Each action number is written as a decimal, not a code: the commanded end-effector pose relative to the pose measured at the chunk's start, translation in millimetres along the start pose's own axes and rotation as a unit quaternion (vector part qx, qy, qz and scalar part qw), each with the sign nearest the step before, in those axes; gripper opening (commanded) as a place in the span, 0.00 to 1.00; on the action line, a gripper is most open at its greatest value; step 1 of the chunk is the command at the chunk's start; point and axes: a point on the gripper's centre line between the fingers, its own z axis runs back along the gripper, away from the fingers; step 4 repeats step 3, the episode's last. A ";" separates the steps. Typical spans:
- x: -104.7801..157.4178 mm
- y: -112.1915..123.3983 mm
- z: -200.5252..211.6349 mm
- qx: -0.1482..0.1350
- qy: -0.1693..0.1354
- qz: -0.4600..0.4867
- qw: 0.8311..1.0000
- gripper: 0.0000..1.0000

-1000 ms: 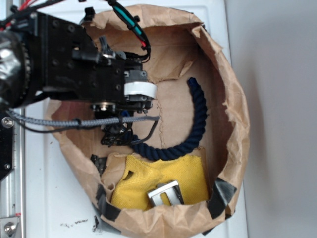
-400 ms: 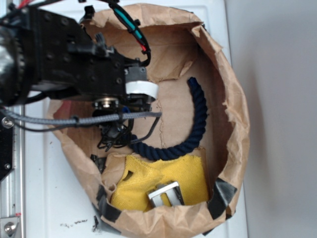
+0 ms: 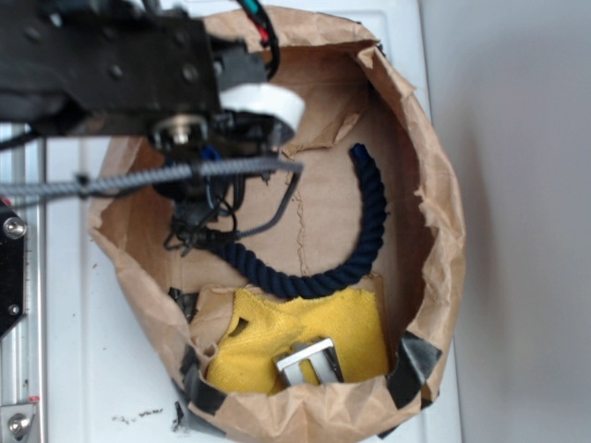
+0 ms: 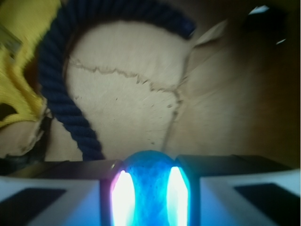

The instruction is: Grab the blue ball.

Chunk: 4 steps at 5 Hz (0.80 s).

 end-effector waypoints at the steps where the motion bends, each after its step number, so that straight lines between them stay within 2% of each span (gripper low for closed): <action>1: 36.7 0.4 71.8 -0.055 -0.069 0.047 0.995 0.00; 2: 47.3 -14.6 86.3 -0.049 -0.074 0.029 0.996 0.00; 3: 45.3 -30.2 83.4 -0.014 -0.087 0.010 0.996 0.00; 4: 45.3 -30.2 83.4 -0.014 -0.087 0.010 0.996 0.00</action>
